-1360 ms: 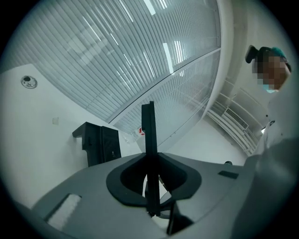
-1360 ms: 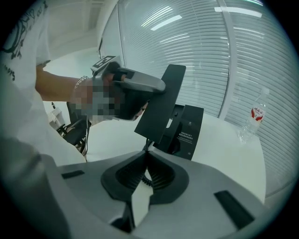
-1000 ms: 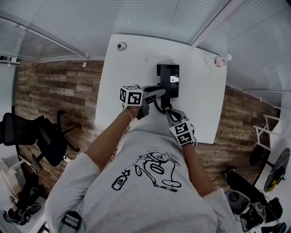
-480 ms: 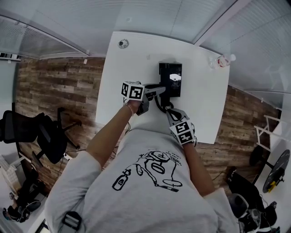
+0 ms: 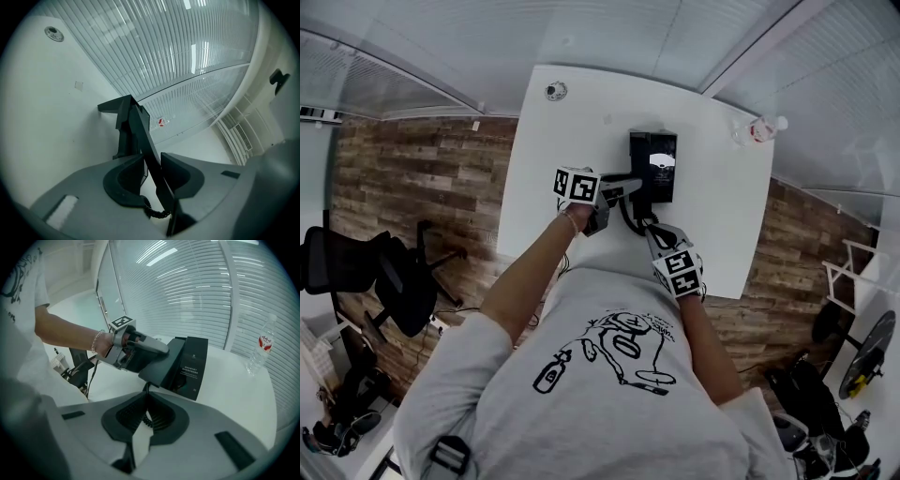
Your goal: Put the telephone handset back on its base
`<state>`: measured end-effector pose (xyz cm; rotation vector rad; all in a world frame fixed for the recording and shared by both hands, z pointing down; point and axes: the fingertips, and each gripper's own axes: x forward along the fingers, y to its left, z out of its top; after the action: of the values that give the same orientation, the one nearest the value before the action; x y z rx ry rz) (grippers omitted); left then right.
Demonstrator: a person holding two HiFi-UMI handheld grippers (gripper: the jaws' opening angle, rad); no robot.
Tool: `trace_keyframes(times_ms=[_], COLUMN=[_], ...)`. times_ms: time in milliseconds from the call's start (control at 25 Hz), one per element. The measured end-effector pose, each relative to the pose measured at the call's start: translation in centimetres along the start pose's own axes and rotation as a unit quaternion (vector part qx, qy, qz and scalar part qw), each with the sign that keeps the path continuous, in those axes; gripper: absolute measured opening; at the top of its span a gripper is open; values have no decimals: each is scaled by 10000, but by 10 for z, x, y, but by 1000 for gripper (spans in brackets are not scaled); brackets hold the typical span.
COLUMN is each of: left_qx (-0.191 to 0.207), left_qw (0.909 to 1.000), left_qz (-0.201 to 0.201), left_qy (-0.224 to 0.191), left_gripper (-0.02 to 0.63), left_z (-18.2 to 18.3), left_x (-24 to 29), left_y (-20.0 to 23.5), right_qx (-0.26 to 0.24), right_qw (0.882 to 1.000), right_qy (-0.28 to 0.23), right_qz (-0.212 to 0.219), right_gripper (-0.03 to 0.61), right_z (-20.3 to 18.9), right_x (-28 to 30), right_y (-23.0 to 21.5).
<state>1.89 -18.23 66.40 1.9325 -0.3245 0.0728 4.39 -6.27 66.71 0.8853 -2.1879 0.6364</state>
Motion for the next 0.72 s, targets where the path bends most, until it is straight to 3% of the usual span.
trace_keyframes(times_ms=[320,720], left_qx=[10,903], left_qw=[9999,9887], left_qz=[154,1092], left_qy=[26,483], left_gripper=[110,149], left_z=[3,6], left_x=[2,0], left_y=[6,15], right_qx=[86,226], right_qw=[10000,9997], right_qy=[1,94], right_qz=[0,65], right_gripper=[11,11], right_z=[3,0], right_x=[2,11], right_y=[-5,-7])
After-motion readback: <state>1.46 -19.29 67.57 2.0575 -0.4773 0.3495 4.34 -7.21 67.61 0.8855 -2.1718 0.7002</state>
